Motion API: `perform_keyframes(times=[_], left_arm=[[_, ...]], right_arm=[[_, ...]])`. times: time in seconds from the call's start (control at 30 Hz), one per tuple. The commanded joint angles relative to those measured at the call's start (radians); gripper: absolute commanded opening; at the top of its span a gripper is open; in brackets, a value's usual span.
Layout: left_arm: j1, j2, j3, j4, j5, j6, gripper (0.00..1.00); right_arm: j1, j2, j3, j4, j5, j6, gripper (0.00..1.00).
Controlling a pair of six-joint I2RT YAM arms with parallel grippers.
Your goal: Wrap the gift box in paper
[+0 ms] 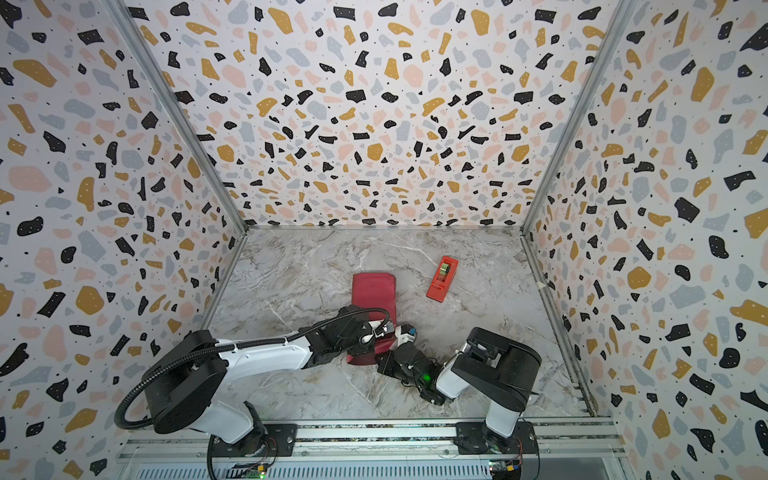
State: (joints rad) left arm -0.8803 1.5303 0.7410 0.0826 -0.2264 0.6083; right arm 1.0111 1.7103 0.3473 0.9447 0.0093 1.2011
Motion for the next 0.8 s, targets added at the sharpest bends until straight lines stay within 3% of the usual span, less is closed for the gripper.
perform_keyframes(times=[0.0,0.2,0.77], left_arm=[[0.007,0.01,0.003,0.002,-0.003,-0.015,0.82],[0.01,0.015,0.009,-0.002,-0.002,-0.015,0.82],[0.011,0.011,0.012,-0.009,-0.001,-0.015,0.82]], right_arm=[[-0.027,-0.057,0.027,-0.065,-0.042,-0.073,0.01],[-0.061,-0.139,0.017,-0.104,-0.051,-0.107,0.02],[-0.068,-0.021,-0.023,-0.023,-0.079,-0.064,0.01]])
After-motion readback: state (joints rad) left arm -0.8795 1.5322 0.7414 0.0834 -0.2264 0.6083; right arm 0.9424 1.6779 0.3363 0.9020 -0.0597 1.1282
